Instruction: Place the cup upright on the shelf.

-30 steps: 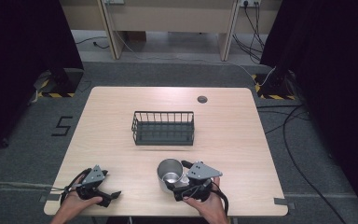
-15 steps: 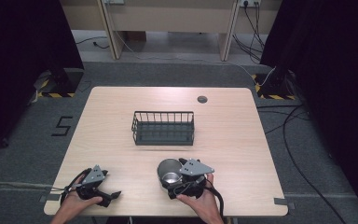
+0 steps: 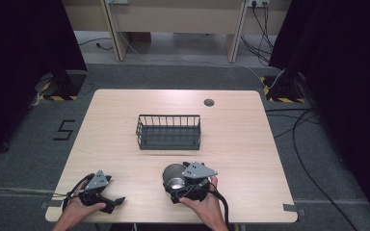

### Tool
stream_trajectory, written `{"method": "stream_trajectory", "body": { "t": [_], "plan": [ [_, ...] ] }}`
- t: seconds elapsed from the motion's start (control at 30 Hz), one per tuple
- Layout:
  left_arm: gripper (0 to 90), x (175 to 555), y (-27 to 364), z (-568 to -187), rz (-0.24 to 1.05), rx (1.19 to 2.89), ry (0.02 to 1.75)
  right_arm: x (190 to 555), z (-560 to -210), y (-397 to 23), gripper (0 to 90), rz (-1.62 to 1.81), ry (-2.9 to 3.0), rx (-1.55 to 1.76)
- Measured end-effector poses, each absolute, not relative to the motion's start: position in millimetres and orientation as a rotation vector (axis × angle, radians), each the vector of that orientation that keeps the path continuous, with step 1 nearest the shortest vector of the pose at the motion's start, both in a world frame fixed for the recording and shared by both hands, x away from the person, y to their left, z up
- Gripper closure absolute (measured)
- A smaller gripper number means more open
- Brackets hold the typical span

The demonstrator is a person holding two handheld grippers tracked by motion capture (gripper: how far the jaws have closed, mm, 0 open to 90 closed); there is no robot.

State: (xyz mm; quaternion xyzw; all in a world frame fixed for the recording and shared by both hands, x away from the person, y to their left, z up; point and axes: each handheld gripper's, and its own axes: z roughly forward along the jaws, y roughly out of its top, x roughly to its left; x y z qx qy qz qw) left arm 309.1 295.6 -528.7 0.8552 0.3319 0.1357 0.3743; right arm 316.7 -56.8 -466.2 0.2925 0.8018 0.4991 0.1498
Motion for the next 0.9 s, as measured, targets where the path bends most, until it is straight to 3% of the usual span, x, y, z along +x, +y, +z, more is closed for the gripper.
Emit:
{"method": "stream_trajectory", "body": {
  "t": [0.9],
  "plan": [
    [0.0,309.1,295.6,-528.6,0.348,2.190,0.850,325.4,-467.8,-60.0,6.0,1.465,2.399,0.719]
  ]
}}
